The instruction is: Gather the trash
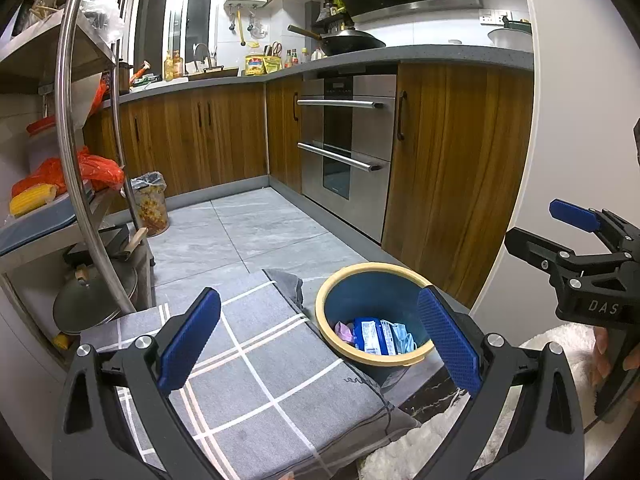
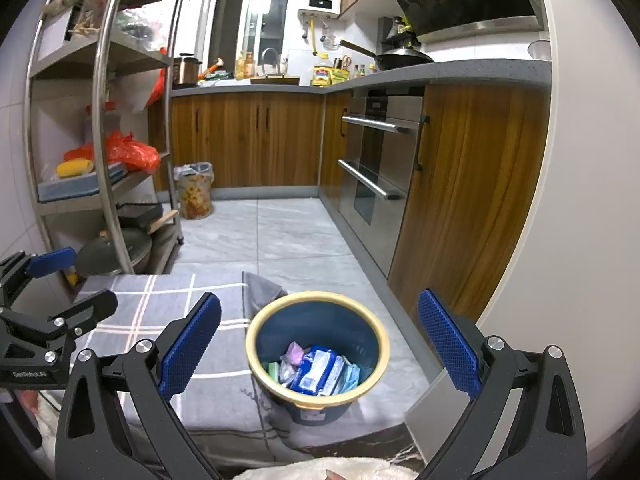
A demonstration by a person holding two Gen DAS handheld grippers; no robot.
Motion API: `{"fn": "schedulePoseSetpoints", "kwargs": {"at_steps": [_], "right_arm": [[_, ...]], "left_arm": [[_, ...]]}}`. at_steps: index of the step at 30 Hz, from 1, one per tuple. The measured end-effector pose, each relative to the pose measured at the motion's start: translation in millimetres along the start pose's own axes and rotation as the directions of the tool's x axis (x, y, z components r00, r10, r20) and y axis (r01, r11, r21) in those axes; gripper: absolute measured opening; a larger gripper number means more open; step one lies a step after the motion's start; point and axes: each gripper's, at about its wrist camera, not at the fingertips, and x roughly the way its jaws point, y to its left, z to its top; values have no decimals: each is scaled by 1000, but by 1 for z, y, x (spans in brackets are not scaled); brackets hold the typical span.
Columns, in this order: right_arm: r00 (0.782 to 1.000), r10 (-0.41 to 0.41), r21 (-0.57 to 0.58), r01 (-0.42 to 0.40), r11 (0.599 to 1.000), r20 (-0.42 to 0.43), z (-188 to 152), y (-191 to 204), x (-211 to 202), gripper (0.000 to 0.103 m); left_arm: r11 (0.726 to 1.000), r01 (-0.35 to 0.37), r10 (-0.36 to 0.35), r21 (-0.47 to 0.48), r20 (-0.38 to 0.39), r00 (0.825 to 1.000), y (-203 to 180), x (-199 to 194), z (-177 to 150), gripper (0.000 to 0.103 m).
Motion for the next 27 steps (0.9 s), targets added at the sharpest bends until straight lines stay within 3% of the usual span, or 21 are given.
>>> {"fn": "schedulePoseSetpoints", "kwargs": {"at_steps": [27], "right_arm": [[1000, -2, 6, 2, 1000, -1, -1, 3, -2, 98]], "left_arm": [[1000, 6, -6, 7, 14, 1000, -7, -2, 1, 97]]}}
